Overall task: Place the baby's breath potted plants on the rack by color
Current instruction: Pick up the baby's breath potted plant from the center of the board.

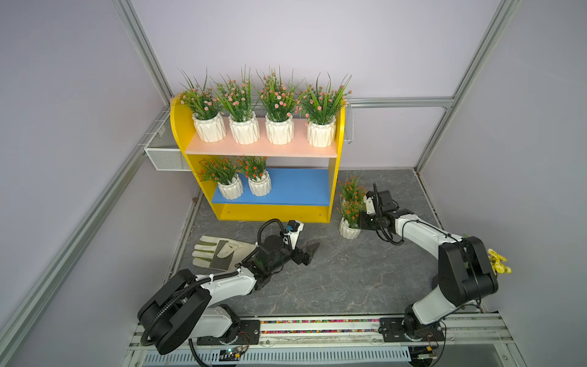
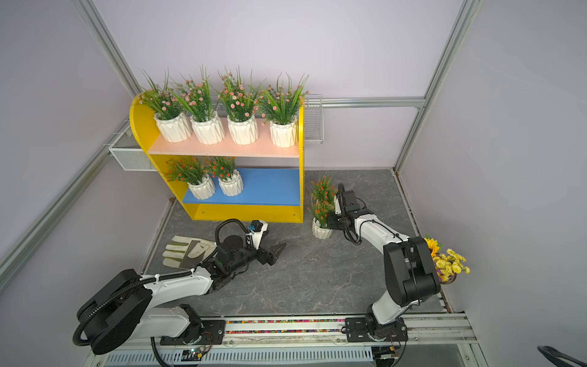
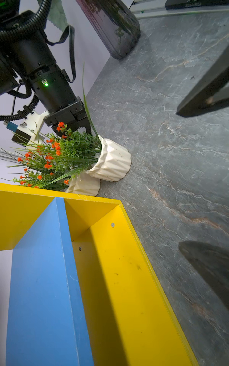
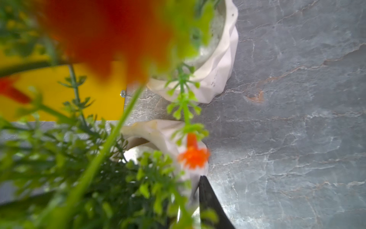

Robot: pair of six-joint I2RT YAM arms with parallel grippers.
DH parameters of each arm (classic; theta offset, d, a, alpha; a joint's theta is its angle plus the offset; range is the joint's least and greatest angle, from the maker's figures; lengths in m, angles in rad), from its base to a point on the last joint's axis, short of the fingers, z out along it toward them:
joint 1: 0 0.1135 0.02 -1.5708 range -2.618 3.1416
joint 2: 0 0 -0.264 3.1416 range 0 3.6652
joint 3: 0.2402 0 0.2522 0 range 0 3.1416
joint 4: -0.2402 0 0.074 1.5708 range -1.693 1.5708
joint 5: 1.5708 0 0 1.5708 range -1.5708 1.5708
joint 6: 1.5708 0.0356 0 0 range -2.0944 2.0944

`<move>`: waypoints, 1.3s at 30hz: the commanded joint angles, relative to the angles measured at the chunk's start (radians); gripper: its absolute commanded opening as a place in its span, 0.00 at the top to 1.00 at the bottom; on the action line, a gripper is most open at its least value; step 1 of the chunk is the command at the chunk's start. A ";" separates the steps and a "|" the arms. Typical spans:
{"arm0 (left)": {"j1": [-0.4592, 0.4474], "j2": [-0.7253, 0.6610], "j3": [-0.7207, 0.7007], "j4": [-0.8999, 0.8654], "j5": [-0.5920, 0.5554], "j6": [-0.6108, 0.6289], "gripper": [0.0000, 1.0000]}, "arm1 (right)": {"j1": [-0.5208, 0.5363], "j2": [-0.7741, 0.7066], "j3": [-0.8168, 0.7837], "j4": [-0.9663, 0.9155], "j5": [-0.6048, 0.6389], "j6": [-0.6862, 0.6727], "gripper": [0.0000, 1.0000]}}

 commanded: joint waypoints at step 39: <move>-0.173 0.152 -0.039 0.253 -0.093 0.130 0.00 | 0.331 -0.265 0.046 -0.202 0.013 0.007 0.88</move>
